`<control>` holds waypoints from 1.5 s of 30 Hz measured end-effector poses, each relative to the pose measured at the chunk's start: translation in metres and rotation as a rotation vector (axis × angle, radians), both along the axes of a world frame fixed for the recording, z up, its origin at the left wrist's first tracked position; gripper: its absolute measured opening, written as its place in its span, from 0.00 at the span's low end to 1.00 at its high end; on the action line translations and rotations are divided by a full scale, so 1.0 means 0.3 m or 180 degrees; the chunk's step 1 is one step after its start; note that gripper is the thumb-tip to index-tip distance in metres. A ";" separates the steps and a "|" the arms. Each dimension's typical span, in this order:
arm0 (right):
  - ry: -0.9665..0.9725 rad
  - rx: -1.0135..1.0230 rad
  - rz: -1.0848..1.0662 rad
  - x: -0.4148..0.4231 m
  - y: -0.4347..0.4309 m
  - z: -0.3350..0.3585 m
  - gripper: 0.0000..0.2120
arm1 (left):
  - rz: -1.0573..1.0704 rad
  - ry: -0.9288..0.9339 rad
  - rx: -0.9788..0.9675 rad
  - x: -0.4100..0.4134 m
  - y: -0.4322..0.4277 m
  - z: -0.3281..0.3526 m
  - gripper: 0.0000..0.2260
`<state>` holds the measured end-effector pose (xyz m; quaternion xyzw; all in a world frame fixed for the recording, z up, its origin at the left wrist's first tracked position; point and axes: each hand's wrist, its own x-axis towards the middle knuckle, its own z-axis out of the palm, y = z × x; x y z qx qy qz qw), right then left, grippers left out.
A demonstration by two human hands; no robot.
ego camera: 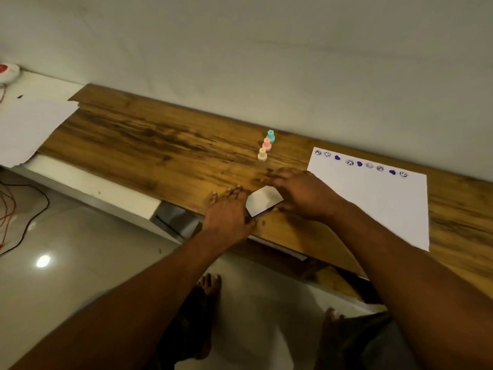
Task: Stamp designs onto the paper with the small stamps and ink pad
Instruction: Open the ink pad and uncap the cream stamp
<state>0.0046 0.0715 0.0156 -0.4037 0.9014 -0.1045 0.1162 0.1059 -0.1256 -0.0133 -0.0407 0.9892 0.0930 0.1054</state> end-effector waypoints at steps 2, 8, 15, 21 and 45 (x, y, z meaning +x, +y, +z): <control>-0.0213 0.0109 0.0097 -0.001 -0.002 -0.040 0.35 | -0.0074 0.0039 0.0030 -0.012 -0.001 0.007 0.31; -0.0297 0.0136 0.0150 -0.038 -0.017 -0.081 0.31 | -0.0231 0.0046 0.0009 -0.036 -0.025 0.020 0.32; -0.0125 0.0228 0.0250 -0.043 -0.024 -0.071 0.30 | -0.0302 -0.0024 0.0099 -0.040 -0.062 -0.010 0.35; -0.0409 -0.0099 0.0378 -0.031 0.010 -0.039 0.25 | -0.0227 -0.0078 0.0328 -0.046 -0.098 -0.005 0.37; -0.0390 -0.0678 -0.0663 -0.122 -0.029 -0.163 0.19 | -0.0156 -0.0259 0.0360 -0.040 -0.109 -0.022 0.48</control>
